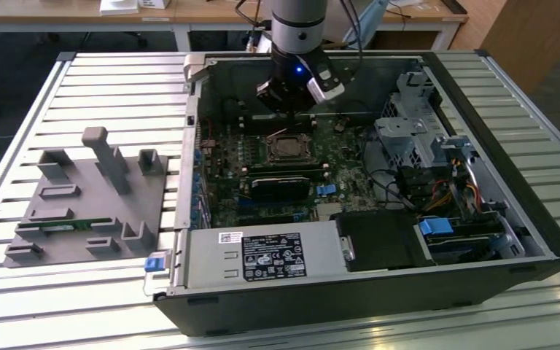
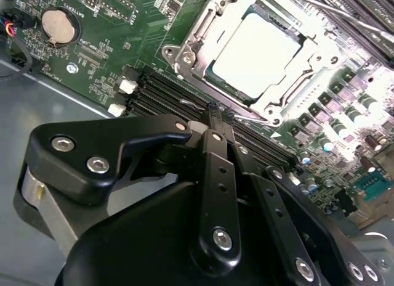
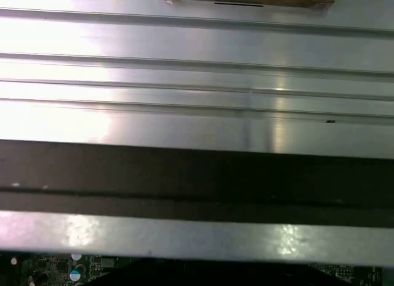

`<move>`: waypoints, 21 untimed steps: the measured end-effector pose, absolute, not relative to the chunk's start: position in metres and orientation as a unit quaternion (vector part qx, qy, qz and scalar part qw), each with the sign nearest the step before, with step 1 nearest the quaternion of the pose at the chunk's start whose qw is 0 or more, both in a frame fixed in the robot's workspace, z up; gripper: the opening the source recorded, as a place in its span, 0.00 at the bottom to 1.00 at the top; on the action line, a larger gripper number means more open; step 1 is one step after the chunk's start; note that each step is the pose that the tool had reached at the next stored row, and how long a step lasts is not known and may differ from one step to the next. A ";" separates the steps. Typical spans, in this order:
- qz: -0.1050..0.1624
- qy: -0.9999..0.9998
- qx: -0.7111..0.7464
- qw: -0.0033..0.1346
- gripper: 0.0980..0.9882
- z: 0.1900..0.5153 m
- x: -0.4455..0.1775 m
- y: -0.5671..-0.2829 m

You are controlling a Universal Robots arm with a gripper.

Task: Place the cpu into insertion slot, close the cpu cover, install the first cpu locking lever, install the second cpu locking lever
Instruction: 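Install the first cpu locking lever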

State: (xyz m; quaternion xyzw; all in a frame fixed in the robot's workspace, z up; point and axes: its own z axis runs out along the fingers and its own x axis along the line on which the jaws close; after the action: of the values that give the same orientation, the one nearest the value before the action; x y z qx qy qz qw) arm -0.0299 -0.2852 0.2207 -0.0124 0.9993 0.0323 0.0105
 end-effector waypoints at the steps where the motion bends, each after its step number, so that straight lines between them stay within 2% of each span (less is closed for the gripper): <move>1: 0.032 0.999 -0.012 0.010 0.01 0.220 -0.029 -0.285; 21: 0.032 0.999 -0.012 0.009 0.01 0.206 -0.019 -0.284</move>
State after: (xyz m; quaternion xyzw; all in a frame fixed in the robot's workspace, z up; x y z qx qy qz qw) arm -0.0190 -0.2835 0.2056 -0.0124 0.9994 0.0322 0.0093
